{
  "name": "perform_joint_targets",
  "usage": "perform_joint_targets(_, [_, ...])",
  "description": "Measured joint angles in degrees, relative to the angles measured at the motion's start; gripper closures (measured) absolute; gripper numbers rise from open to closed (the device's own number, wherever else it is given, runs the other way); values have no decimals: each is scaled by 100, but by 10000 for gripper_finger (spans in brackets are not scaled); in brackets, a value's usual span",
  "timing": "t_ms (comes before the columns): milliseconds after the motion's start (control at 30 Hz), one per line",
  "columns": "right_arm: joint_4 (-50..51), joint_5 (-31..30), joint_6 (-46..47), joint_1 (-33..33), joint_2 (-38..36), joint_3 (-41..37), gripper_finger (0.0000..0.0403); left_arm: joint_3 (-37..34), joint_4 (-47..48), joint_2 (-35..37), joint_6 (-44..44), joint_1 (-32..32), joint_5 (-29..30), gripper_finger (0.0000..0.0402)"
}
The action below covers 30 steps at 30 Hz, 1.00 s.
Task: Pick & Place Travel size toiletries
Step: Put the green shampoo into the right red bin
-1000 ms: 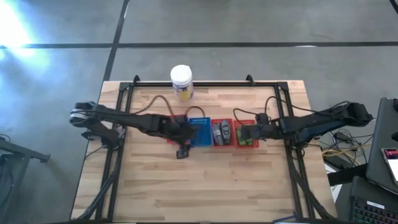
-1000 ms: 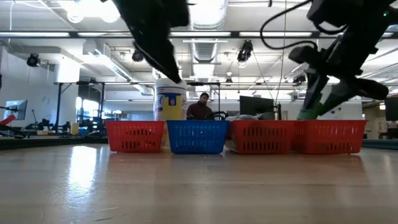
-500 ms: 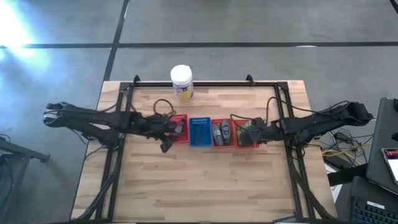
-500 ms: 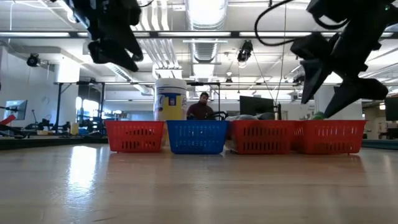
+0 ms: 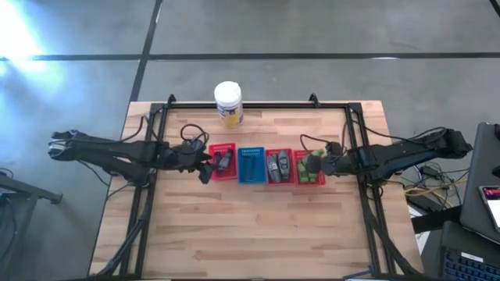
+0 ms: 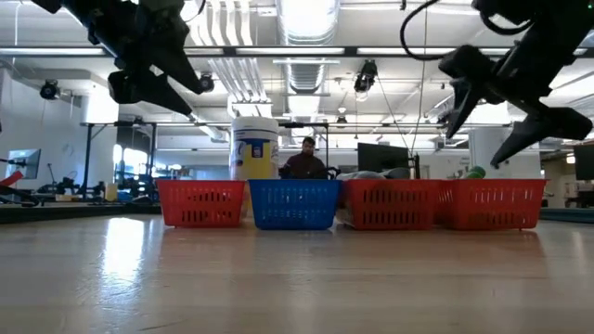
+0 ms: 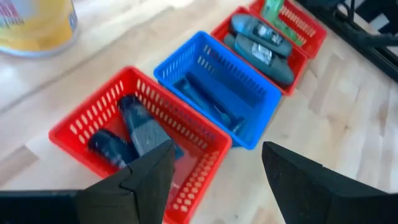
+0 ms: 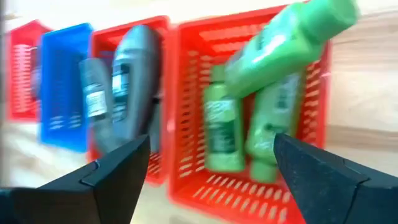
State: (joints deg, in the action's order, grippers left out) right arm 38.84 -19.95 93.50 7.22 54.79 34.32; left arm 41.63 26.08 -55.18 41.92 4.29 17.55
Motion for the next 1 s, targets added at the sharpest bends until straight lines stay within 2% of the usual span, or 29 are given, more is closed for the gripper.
perform_joint_targets(167, [325,-463,65,0,189,-6,65,-2,-190,-61,-154,0,91,154])
perform_joint_targets(333, [1414,-887,223,-2,116,48,80,-9,-170,-64,-147,-4,90,154])
perform_joint_targets(467, [1292,-965,-319,-242,6,-67,99,-22,-166,-65,-150,-4,91,154])
perform_joint_targets(667, [247,-232,-1478,-1185,-34,-386,118,-26,-202,-65,-296,-8,320,154])
perform_joint_targets(833, [243,384,-2232,-1981,-174,-411,121,-31,-209,-67,-302,-11,337,154])
perform_joint_targets(1000, [-175,1368,-3162,-2723,-146,-443,120,-43,-210,-65,-297,-11,337,154])
